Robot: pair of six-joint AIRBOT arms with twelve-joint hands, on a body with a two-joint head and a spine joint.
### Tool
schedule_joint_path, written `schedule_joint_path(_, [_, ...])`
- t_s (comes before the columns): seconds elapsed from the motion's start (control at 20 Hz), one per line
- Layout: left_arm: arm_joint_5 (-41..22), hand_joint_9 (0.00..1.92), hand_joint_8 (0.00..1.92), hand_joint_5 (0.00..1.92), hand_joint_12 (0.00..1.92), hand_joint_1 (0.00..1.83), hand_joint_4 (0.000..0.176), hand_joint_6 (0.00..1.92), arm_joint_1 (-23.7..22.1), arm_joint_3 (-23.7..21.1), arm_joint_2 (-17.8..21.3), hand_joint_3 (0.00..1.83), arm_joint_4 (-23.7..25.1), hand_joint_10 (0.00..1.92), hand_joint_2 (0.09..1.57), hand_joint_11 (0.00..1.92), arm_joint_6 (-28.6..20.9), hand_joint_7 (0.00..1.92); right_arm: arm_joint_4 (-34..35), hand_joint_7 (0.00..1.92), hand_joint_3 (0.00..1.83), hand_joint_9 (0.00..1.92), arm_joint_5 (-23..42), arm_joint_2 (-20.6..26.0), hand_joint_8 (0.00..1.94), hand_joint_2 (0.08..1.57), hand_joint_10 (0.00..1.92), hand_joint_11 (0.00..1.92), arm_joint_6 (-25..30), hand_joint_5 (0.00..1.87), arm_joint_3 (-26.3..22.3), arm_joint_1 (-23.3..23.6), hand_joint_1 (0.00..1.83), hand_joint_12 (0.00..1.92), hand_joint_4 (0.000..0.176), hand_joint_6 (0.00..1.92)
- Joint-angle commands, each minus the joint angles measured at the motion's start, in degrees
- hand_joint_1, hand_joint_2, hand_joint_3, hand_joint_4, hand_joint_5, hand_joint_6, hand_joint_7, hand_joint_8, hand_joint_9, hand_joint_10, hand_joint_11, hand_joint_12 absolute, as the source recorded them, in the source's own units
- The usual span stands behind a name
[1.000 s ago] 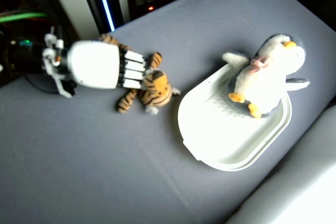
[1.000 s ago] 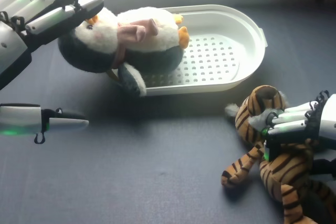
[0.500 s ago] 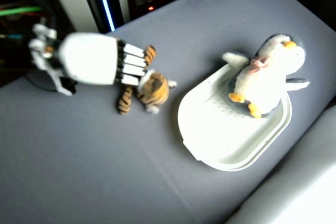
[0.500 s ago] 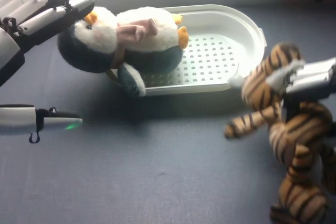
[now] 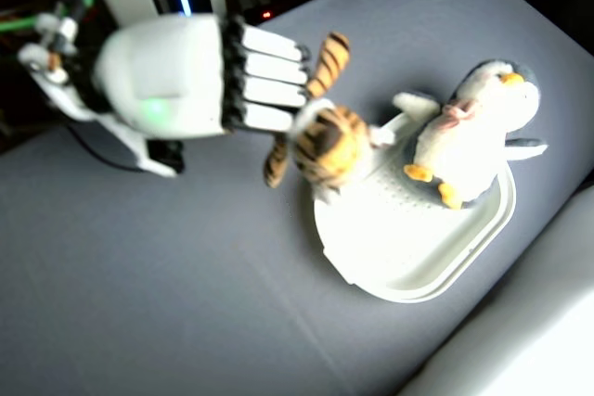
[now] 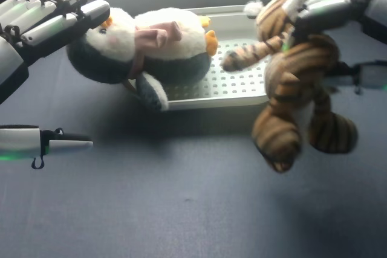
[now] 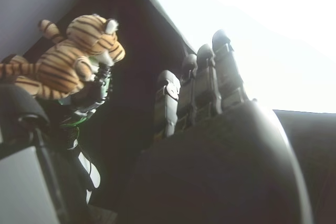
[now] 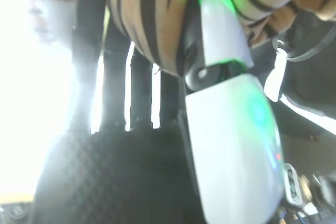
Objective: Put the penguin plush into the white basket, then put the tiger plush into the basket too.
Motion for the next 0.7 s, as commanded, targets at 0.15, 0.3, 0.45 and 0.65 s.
schedule_joint_path(0.15, [-6.9, 0.02, 0.00, 0.15, 0.04, 0.85, 0.073, 0.00, -0.4, 0.9, -0.9, 0.00, -0.9, 0.00, 0.86, 0.03, -0.8, 0.07, 1.7, 0.69, 0.00, 0.75, -3.8, -4.9, 1.23, 1.19, 1.36, 0.68, 0.3, 0.82, 5.6, 5.9, 1.46, 1.57, 0.000, 1.35])
schedule_joint_path(0.3, [-6.5, 0.01, 0.00, 0.15, 0.04, 0.83, 0.079, 0.00, -0.4, 1.3, -1.2, 0.01, -0.7, 0.00, 0.86, 0.04, -1.1, 0.06, -0.7, 0.75, 0.00, 0.79, -10.4, -8.2, 1.22, 1.18, 1.33, 0.67, 0.0, 0.87, 8.9, 9.4, 1.38, 1.47, 0.000, 1.26])
schedule_joint_path(0.45, [-6.0, 0.00, 0.00, 0.16, 0.04, 0.80, 0.074, 0.01, -0.4, 1.8, -1.8, 0.00, -0.5, 0.00, 0.87, 0.02, -1.5, 0.08, -1.3, 0.64, 0.00, 0.58, -16.1, -10.5, 0.34, 1.06, 0.55, 0.38, -1.9, 0.76, 11.7, 11.5, 1.16, 1.23, 0.019, 0.39])
schedule_joint_path(0.65, [-5.7, 0.00, 0.00, 0.17, 0.00, 0.85, 0.068, 0.00, -0.5, 2.2, -2.3, 0.00, -0.2, 0.00, 0.87, 0.00, -2.2, 0.06, -1.7, 0.17, 0.00, 0.15, -18.3, -11.4, 0.00, 1.03, 0.00, 0.00, -2.5, 0.20, 12.6, 12.8, 0.65, 0.37, 0.135, 0.00])
